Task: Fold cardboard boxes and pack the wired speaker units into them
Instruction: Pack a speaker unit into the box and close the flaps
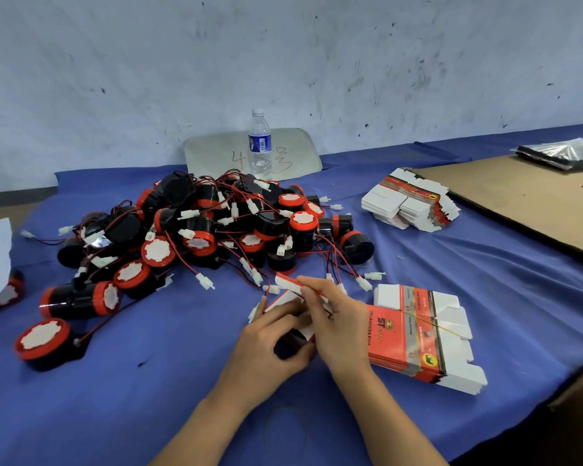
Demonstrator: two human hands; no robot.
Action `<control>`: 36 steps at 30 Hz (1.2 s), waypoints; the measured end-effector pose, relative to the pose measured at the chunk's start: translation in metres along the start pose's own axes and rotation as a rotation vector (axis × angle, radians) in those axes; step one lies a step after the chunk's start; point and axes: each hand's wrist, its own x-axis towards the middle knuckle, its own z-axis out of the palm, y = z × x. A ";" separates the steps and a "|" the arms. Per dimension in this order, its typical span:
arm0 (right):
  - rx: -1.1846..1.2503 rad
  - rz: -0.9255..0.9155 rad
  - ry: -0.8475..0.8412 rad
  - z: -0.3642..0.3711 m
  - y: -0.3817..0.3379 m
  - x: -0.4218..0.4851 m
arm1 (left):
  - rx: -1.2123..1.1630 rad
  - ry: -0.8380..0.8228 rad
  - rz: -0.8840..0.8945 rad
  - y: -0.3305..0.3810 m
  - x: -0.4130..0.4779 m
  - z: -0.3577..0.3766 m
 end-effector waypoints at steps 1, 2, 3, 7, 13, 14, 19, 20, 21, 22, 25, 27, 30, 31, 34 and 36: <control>-0.016 -0.012 -0.010 0.001 -0.001 -0.001 | -0.007 -0.001 -0.014 -0.001 0.001 -0.001; -0.033 -0.026 -0.019 0.001 -0.002 -0.001 | -0.012 0.004 -0.028 -0.002 0.002 -0.001; -0.048 -0.041 -0.033 0.003 -0.002 -0.002 | -0.013 0.017 -0.042 -0.002 0.002 0.000; -0.078 -0.057 -0.071 0.006 -0.002 -0.002 | 0.006 0.170 -0.096 0.001 0.001 0.001; -0.108 -0.069 -0.155 0.006 -0.003 -0.003 | -0.121 0.303 -0.314 -0.011 -0.003 -0.012; -0.095 -0.054 -0.173 0.006 -0.003 -0.003 | -0.159 0.279 -0.359 -0.012 -0.003 -0.012; -0.035 -0.034 -0.228 0.003 -0.003 -0.002 | -0.269 0.288 -0.416 -0.012 0.000 -0.014; -0.031 -0.039 -0.234 0.003 -0.003 -0.003 | -0.264 0.291 -0.412 -0.012 0.000 -0.016; -0.026 -0.044 -0.239 0.002 -0.004 -0.003 | -0.248 0.291 -0.405 -0.013 0.001 -0.017; -0.022 -0.043 -0.247 0.002 -0.004 -0.003 | -0.231 0.288 -0.395 -0.013 0.001 -0.018; -0.041 -0.052 -0.253 0.003 -0.004 -0.003 | -0.219 0.292 -0.389 -0.015 0.002 -0.018; -0.073 -0.066 -0.238 0.004 -0.004 -0.003 | -0.214 0.304 -0.389 -0.017 0.003 -0.017; -0.093 -0.071 -0.229 0.004 -0.007 -0.003 | -0.232 0.301 -0.403 -0.020 0.006 -0.016; -0.088 -0.076 -0.223 0.005 -0.007 -0.003 | -0.246 0.298 -0.414 -0.021 0.006 -0.016; -0.053 -0.059 -0.210 0.004 -0.008 -0.002 | -0.278 0.301 -0.436 -0.022 0.006 -0.015; -0.021 -0.034 -0.237 0.004 -0.007 -0.001 | -0.273 0.285 -0.434 -0.023 0.006 -0.015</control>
